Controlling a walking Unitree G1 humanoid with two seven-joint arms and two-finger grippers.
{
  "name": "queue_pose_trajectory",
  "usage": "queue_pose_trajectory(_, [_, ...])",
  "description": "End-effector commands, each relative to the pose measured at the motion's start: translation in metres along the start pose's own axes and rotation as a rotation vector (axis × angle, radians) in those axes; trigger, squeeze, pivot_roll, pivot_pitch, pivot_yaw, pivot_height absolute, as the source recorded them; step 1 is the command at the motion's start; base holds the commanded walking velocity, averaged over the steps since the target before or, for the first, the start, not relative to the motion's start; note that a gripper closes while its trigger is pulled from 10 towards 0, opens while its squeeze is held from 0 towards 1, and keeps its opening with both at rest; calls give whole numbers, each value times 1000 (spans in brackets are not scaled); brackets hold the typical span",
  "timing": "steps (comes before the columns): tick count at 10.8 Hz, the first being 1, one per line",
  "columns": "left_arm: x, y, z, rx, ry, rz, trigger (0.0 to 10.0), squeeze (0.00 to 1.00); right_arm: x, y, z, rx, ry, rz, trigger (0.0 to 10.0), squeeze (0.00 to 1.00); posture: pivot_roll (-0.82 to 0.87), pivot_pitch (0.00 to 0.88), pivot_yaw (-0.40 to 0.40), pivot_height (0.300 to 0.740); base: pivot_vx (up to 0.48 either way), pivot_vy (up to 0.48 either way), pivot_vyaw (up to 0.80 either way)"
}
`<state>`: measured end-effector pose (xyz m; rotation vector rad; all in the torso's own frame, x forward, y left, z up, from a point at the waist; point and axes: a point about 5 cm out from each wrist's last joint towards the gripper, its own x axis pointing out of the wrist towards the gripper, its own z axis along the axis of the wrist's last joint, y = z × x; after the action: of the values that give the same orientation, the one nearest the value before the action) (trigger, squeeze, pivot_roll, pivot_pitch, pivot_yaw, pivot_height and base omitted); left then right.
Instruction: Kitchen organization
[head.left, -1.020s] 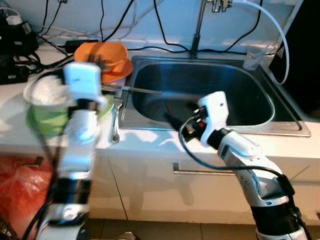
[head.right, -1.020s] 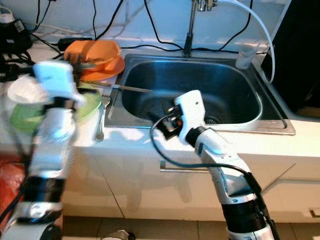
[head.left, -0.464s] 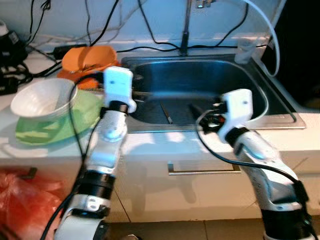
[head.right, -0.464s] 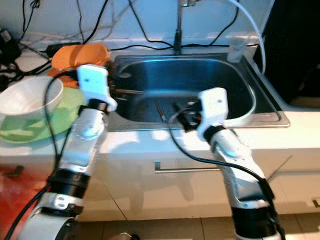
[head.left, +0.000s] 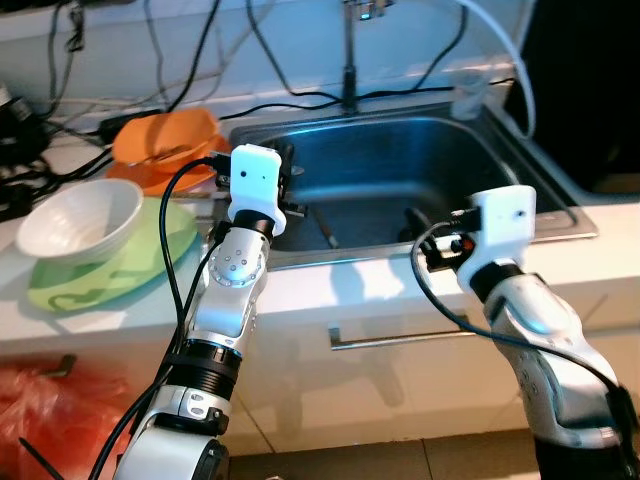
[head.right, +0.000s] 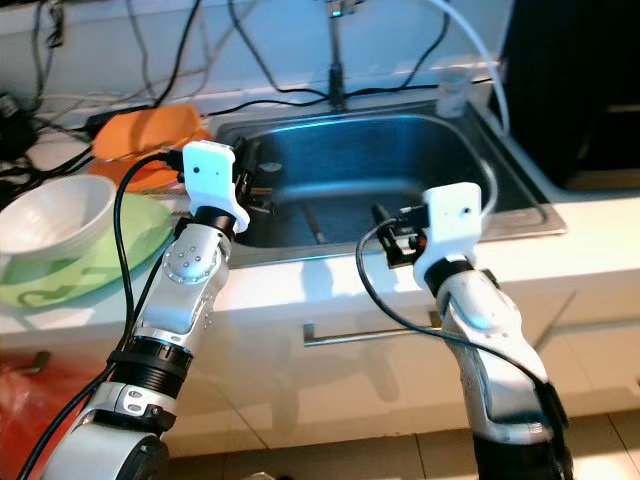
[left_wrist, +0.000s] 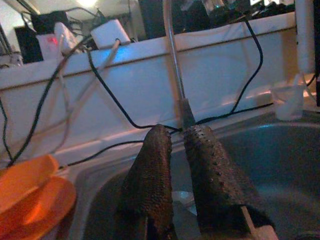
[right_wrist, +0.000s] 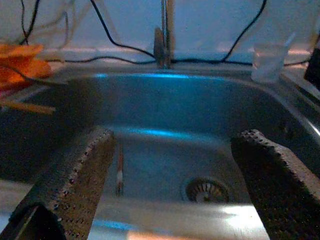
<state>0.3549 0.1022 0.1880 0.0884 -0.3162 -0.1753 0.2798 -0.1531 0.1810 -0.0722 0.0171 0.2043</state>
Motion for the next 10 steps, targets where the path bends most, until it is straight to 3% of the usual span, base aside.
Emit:
queue_pose_trajectory(1, [1,5,0,-3,0,21,0,0,-1,4,-1,-3,11,6,10000,0,-153,0,130,740,0,0,0])
queue_pose_trajectory(6, [-4,-2,-5,-22,10,38,0,0,2,3,4,-41,27,19,10000,0,-149,0,89,740,0,-51,0])
queue_pose_trajectory(10, [-9,5,-11,-11,31,71,0,0,9,12,4,-45,35,60,10000,0,-134,0,76,740,0,-139,0])
